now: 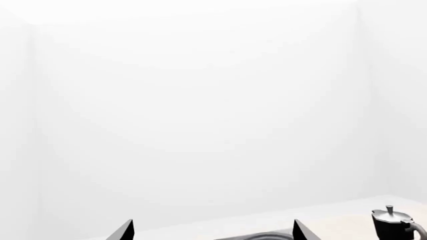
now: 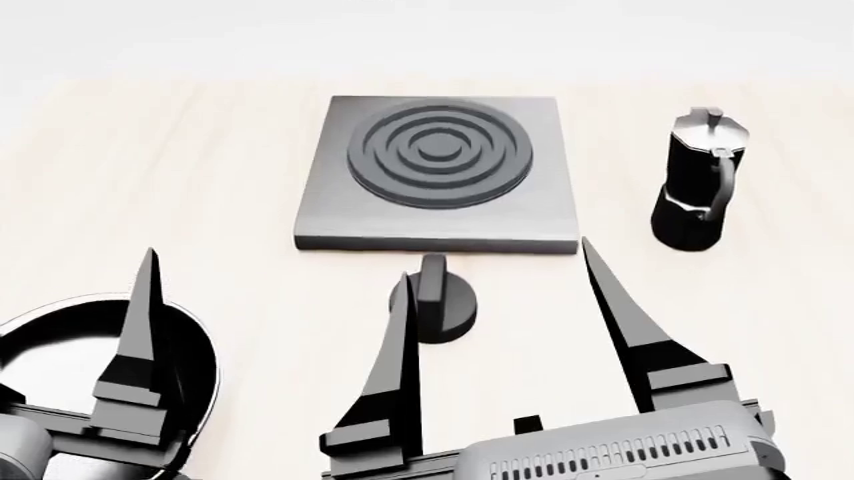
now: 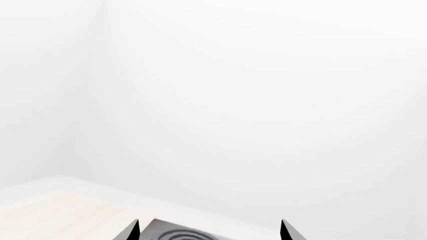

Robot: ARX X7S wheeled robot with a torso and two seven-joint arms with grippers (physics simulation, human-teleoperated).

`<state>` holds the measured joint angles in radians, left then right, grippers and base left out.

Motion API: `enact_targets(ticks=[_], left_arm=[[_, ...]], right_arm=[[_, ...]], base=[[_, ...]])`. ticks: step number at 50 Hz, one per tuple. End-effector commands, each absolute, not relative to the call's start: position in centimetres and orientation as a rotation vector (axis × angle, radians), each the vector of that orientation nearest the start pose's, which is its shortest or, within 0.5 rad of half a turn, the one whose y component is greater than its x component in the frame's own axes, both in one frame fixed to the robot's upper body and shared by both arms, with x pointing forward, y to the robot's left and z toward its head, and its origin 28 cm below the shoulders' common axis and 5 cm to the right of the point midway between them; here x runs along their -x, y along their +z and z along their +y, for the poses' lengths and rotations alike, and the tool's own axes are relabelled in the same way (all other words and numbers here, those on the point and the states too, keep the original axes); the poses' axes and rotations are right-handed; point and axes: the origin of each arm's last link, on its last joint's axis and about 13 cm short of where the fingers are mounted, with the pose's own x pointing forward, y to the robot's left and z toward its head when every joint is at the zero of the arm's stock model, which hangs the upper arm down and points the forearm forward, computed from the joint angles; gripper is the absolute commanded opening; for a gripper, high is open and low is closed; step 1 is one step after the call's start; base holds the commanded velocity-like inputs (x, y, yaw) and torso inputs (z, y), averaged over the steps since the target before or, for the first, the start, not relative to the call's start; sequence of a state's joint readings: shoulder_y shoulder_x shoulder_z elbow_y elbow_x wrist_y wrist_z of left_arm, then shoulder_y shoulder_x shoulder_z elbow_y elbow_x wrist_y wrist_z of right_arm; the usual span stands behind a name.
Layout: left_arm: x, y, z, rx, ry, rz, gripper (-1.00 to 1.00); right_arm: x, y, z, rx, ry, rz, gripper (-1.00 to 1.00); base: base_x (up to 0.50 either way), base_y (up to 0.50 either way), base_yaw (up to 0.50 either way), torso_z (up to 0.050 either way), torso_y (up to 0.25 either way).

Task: Turn on the stove.

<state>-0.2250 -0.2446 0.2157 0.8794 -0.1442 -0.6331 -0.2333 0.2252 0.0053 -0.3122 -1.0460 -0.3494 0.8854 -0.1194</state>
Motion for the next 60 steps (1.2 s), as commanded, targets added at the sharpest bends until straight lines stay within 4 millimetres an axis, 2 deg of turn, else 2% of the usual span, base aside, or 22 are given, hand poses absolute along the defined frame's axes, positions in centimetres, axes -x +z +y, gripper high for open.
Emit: enact_targets(ticks=[1,60], left_arm=[[-19.45,18.07,19.42,-0.098,-0.096,-0.429,1.00],[-19.42,18.10,19.39,-0.098,-0.095,-0.429,1.00]], right_arm=[[-17.37,19.50,-7.19,0.204,0.123,-0.401,1.00],[-17.52,19.33,-7.30,0.191,0.121,-0.389,1.00]], base=[[0.21,0.00,0.00,0.000,0.000],[0.20,0.00,0.00,0.000,0.000]])
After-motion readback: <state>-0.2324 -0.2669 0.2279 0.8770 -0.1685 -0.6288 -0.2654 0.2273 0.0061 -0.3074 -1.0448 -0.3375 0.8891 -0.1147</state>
